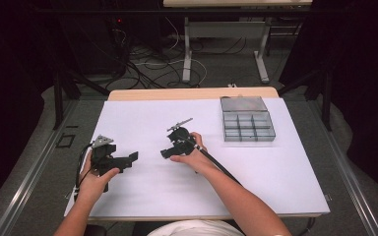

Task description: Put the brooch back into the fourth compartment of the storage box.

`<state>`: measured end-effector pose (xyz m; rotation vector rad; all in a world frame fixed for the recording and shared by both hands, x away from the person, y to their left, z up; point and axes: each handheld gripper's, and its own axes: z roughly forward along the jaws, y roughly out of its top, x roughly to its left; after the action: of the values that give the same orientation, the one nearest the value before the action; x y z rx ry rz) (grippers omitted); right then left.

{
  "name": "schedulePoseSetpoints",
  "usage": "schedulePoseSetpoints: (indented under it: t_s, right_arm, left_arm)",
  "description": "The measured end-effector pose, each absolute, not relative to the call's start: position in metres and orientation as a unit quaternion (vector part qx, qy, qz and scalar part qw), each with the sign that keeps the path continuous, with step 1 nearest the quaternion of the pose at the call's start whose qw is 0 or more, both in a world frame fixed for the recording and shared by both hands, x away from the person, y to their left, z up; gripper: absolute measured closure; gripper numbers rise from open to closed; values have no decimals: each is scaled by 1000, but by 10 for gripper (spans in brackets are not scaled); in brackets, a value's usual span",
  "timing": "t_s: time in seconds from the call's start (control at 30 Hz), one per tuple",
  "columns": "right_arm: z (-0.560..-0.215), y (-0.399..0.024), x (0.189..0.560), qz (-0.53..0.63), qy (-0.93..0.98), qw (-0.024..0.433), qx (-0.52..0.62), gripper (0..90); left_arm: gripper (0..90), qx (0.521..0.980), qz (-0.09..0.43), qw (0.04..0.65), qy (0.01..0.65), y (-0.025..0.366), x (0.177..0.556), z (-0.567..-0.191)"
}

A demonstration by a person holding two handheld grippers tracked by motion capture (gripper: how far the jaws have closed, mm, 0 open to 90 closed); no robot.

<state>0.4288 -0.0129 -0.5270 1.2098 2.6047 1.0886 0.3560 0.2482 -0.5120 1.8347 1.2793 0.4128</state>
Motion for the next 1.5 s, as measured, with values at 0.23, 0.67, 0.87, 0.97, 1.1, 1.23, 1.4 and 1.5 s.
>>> schedulePoseSetpoints:
  t_s: [0.23,0.67,0.87,0.97,1.1,1.23,1.4,1.5]
  right_arm:
    - [-533,-8,432,358,842,26,402,434]
    - [-539,0,437,351,841,12,412,588]
    - [-543,3,439,365,833,15,417,646]
    - [-544,4,439,366,832,15,417,676]
    - [-544,5,439,348,836,8,424,708]
    - [-548,7,439,362,827,6,429,731]
    - [-548,7,440,340,837,2,428,752]
    - [-551,8,439,347,834,4,429,766]
  left_arm:
    - [23,734,166,418,508,250,357,-512]
    - [25,738,162,416,507,252,357,-512]
    - [25,729,164,422,513,250,357,-512]
    - [25,726,164,424,515,250,357,-513]
    - [25,731,167,421,511,251,357,-513]
    - [25,726,164,423,516,249,357,-513]
    - [26,729,165,422,514,250,357,-513]
    - [26,733,160,419,512,251,357,-512]
